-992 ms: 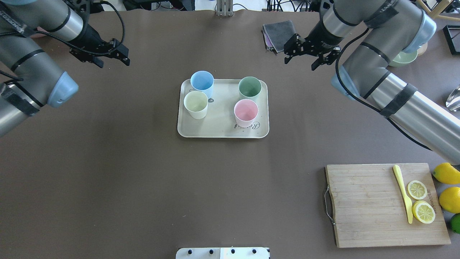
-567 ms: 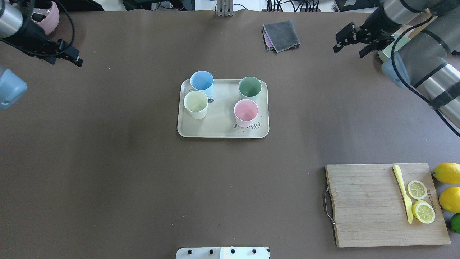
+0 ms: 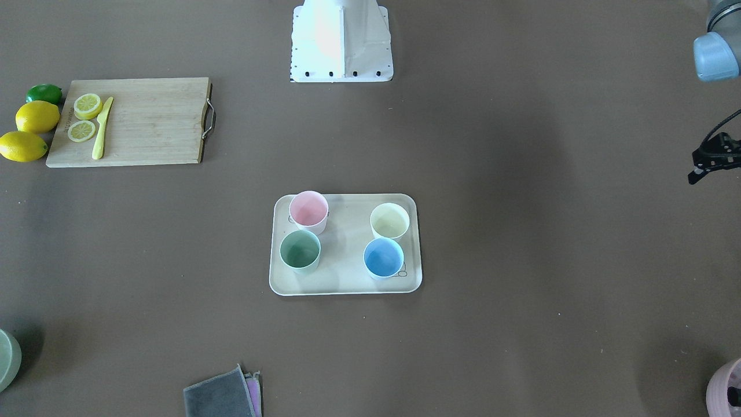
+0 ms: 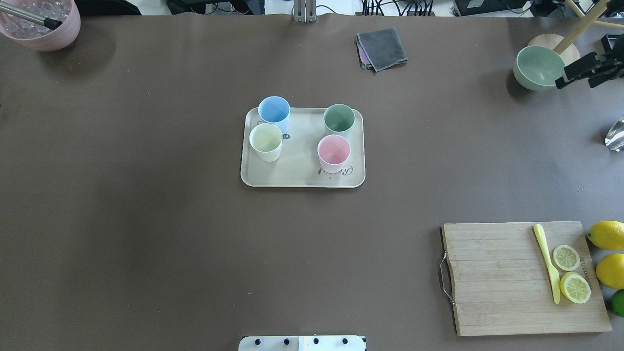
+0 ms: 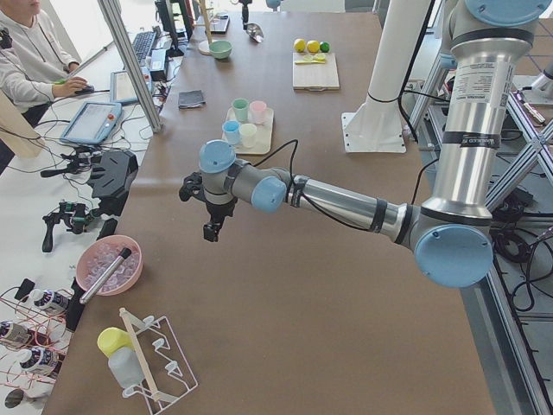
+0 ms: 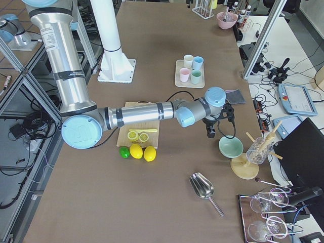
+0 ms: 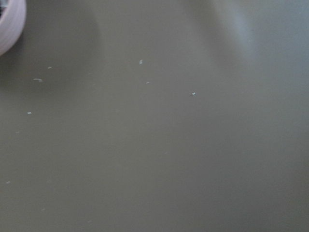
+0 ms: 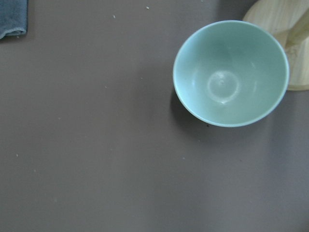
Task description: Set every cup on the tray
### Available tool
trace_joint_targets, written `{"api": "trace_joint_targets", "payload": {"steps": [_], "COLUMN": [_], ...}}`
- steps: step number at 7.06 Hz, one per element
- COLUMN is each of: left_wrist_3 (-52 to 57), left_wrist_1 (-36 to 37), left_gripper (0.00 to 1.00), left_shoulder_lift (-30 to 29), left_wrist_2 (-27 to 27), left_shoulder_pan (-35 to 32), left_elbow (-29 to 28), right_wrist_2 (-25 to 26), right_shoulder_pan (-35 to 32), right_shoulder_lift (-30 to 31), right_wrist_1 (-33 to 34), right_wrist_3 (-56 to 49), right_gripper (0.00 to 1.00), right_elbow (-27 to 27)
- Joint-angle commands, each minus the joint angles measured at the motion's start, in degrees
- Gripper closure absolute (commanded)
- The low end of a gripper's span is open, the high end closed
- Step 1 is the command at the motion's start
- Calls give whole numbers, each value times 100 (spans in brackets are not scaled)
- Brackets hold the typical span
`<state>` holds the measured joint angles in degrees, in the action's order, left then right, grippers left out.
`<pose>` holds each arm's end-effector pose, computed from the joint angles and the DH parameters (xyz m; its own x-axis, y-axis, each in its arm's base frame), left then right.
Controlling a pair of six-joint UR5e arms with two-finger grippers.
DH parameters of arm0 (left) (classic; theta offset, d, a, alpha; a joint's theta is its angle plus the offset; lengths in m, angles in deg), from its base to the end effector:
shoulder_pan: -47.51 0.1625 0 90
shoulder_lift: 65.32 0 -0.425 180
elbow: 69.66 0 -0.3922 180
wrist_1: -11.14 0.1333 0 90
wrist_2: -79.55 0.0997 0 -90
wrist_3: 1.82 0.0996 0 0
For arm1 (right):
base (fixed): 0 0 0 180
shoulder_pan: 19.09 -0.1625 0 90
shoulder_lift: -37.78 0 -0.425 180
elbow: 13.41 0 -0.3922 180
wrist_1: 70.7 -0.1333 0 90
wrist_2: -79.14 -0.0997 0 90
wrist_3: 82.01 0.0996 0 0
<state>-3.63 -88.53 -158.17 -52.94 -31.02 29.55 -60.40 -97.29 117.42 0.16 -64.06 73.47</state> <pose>0.0396 -0.5271 0.5363 0.6784 0.3628 -0.6388 -0.1634 0.9223 0.3502 -0.0630 -0.5830 0.5447 0.5950 -0.1708 0.7854 -0.0002 0.9771 0.2126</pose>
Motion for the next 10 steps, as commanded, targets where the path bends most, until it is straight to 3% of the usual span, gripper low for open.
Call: {"api": "trace_joint_targets", "payload": {"steps": [1,6,10], "left_wrist_3": [568,436,453], "left_wrist_1": [-9,0,18], "left_gripper": [2,2,2], "left_shoulder_lift": [530,557,566], "left_wrist_2": [-39,-66,-57], "left_shoulder_pan": [-215,-233,-233], "left_elbow": [73,63,55], "right_wrist_2": [-3,173,111], "right_shoulder_pan": [-256,-301,-204], "right_shoulder_lift": [700,685,579], "right_wrist_1": [7,568,595], "right_wrist_3": [-423,-889,-889], "right_gripper": [0,0,0], "right_elbow": [442,496,505]}}
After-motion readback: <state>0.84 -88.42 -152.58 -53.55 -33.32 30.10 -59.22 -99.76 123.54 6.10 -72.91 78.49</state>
